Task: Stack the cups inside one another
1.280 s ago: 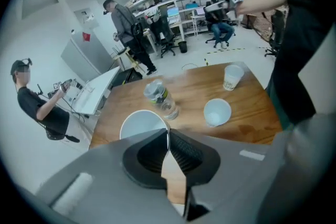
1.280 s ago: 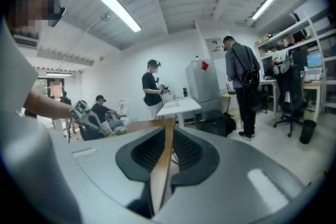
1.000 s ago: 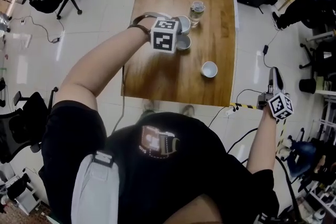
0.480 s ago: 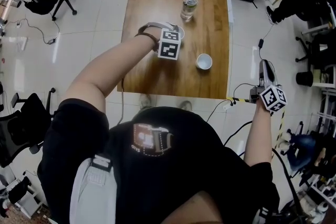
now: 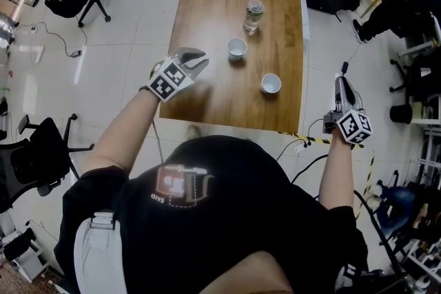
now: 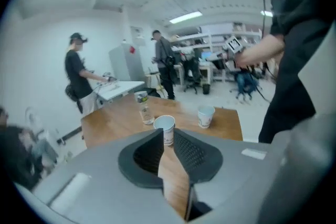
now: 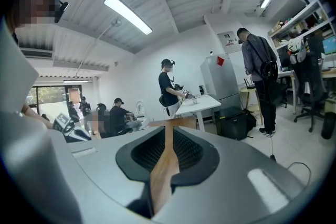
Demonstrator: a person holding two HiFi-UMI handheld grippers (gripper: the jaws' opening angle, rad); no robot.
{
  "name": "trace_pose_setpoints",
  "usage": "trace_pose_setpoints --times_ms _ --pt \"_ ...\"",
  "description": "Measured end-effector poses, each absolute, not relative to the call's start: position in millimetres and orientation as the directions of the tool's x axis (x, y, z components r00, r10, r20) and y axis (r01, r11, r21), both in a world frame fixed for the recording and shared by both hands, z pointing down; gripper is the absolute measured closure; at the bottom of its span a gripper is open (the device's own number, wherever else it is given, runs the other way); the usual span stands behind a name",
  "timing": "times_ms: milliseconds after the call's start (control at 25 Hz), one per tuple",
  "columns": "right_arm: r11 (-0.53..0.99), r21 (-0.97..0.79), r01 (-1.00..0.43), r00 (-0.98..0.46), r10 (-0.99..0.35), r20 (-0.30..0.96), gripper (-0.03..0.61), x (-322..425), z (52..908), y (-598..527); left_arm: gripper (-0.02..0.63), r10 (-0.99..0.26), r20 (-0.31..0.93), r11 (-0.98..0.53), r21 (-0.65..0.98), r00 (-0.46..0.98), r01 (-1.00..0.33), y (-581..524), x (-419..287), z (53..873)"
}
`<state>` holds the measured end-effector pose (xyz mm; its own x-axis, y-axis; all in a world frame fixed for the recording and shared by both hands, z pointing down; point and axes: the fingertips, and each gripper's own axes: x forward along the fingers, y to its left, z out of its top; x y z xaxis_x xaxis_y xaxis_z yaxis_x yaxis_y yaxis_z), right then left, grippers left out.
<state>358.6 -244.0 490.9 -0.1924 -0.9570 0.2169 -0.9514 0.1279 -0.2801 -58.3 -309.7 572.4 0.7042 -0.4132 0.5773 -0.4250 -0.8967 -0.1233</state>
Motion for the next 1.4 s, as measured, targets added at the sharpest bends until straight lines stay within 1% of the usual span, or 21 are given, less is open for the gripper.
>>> trace_pose_setpoints --times_ms 80,120,200,280,360,440,600,760,840,920,1000,1040,1080,1160,1280,1400 --pt "0.128 -0.294 -0.947 -0.196 -0.957 0.215 0.518 357 495 -242 0.588 -0.512 0.468 -0.791 0.07 0.72 -0.608 -298 -97 578" --pt "0.129 -0.297 -0.946 -0.199 -0.955 0.219 0.518 356 498 -241 0.605 -0.561 0.415 -0.718 0.186 0.716 -0.671 -290 -117 583" --pt "0.134 -0.295 -0.946 -0.207 -0.951 0.23 0.518 353 503 -240 0.612 -0.649 0.34 -0.561 0.389 0.68 -0.73 -272 -156 595" --pt "0.14 -0.298 -0.944 -0.217 -0.945 0.245 0.518 347 510 -240 0.612 -0.7 0.327 -0.451 0.487 0.635 -0.748 -252 -185 609" --pt "0.149 -0.299 -0.943 -0.231 -0.938 0.26 0.518 341 517 -242 0.612 -0.701 0.353 -0.425 0.49 0.619 -0.761 -230 -195 621" --pt "0.164 -0.291 -0.943 -0.245 -0.931 0.269 0.52 335 521 -248 0.612 -0.686 0.373 -0.443 0.467 0.625 -0.765 -216 -193 627" --pt "0.2 -0.27 -0.942 -0.271 -0.927 0.26 0.519 322 514 -262 0.612 -0.688 0.353 -0.46 0.464 0.634 -0.757 -218 -187 622" --pt "0.201 -0.263 -0.943 -0.27 -0.928 0.259 0.519 321 510 -262 0.612 -0.685 0.341 -0.49 0.439 0.644 -0.753 -233 -182 608" --pt "0.197 -0.263 -0.944 -0.266 -0.928 0.26 0.519 324 509 -260 0.612 -0.668 0.351 -0.537 0.384 0.657 -0.751 -246 -173 599" --pt "0.195 -0.257 -0.947 -0.263 -0.928 0.265 0.519 327 508 -258 0.612 -0.631 0.369 -0.633 0.264 0.682 -0.728 -267 -154 585" --pt "0.189 -0.252 -0.949 -0.256 -0.929 0.268 0.519 331 507 -255 0.611 -0.562 0.396 -0.753 0.119 0.726 -0.648 -293 -123 567" --pt "0.184 -0.25 -0.951 -0.251 -0.93 0.269 0.519 333 506 -253 0.61 -0.515 0.424 -0.809 0.046 0.745 -0.586 -306 -103 559" --pt "0.179 -0.247 -0.952 -0.246 -0.931 0.27 0.518 335 505 -251 0.596 -0.464 0.461 -0.859 -0.025 0.756 -0.512 -317 -82 553" --pt "0.17 -0.242 -0.955 -0.235 -0.933 0.274 0.518 340 503 -245 0.521 -0.36 0.553 -0.929 -0.144 0.751 -0.339 -333 -40 549" --pt "0.15 -0.237 -0.96 -0.215 -0.936 0.279 0.519 348 500 -235 0.469 -0.216 0.703 -0.967 -0.251 0.677 -0.048 -341 12 568" --pt "0.125 -0.234 -0.964 -0.192 -0.937 0.29 0.519 360 504 -222 0.448 -0.144 0.84 -0.928 -0.299 0.524 0.224 -340 39 612"
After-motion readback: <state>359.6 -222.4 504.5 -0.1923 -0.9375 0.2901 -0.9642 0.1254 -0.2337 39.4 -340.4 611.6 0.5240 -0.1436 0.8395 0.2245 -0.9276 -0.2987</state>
